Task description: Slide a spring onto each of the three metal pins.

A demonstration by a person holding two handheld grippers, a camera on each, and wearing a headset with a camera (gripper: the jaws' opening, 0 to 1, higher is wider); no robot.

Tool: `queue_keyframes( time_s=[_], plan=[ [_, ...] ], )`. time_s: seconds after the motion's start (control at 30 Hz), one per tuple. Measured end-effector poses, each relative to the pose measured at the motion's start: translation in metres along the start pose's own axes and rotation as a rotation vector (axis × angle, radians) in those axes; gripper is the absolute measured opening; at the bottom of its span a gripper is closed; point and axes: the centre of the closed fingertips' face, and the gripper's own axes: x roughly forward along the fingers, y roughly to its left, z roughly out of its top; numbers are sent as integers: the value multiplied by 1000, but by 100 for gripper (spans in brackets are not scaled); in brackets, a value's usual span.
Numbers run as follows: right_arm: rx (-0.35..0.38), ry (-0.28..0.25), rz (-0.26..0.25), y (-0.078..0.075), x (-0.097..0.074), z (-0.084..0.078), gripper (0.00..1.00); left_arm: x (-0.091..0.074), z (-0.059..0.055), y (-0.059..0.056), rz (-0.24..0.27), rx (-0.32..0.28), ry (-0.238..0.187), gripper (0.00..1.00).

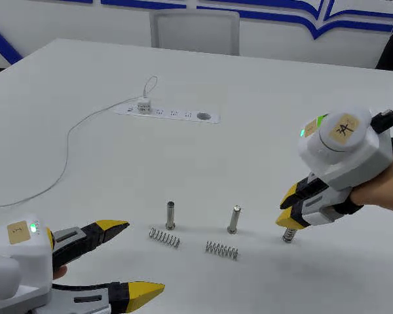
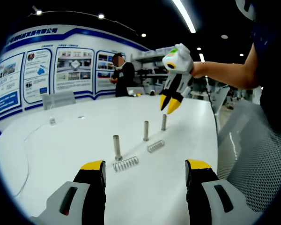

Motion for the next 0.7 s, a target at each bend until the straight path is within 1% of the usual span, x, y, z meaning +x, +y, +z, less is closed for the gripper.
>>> queue_keyframes(
  time_s=[0.13,0.4,0.57,0.7],
  plan=[
    [-10,-3,23,9,10,5,17,0,0,0,1,1,0,70],
    [-44,-9,68,28,29,19,17,0,1,0,0,3,1,70],
    [-64,-9,90,37,40,28,17,1,1,-1,-2,4,1,70],
    [-71,-13,102,40,46,35,17,1,1,-1,-2,4,1,70]
  ],
)
